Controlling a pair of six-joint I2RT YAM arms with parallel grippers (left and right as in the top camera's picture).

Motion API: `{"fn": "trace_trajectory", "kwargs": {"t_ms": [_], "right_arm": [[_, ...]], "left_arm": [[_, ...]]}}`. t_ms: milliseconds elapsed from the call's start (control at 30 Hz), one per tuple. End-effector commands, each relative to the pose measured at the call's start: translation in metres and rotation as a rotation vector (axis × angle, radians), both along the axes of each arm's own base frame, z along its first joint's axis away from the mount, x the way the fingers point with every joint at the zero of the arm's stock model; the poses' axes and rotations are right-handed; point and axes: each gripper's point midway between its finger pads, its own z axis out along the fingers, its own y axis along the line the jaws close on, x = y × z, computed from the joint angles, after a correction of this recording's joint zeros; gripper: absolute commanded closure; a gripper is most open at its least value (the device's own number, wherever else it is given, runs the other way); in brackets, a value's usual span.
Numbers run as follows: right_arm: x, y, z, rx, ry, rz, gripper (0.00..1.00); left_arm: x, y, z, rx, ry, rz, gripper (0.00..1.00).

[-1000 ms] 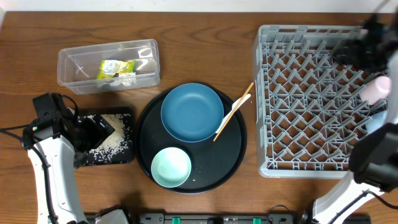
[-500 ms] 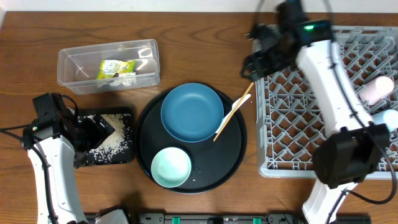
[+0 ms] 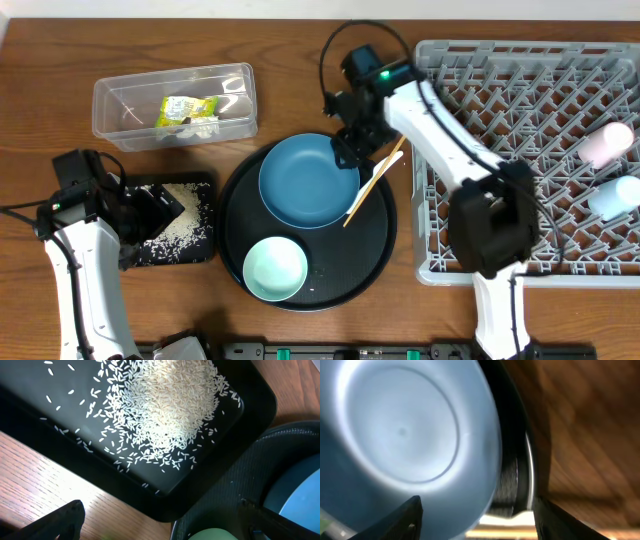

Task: Sort waste into correct bins and load items into the dishwasher rack
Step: 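Move right gripper to blue plate rim on round tray, then grasp blue plate with right gripper and lift it off tray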

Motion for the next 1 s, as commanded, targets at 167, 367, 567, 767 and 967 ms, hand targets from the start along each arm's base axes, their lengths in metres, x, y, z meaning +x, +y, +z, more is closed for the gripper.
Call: {"fn": "trace_trajectory", "kwargs": {"t_ms": [167, 367, 567, 767, 967], "right_arm": [[-0.004, 0.001, -0.038, -0.056, 0.076, -0.069, 0.43], [-0.012, 0.007, -0.049, -0.073, 0.101, -0.048, 0.58], [-0.013, 0.012, -0.049, -0.075, 0.095, -0.057, 0.73], [-0.012, 0.012, -0.049, -0.075, 0.098, -0.089, 0.84], [-0.012, 0.012, -0.049, -0.077, 0.102, -0.111, 0.98]], "left_arm": [[-0.001, 0.003, 0.0, 0.012, 0.007, 0.0, 0.02], [-0.001, 0.003, 0.0, 0.012, 0.007, 0.001, 0.02], [-0.001, 0.003, 0.0, 0.012, 0.007, 0.0, 0.02], [-0.001, 0.003, 0.0, 0.012, 0.007, 0.001, 0.02], [-0.001, 0.003, 0.0, 0.011, 0.009, 0.001, 0.02]]}}
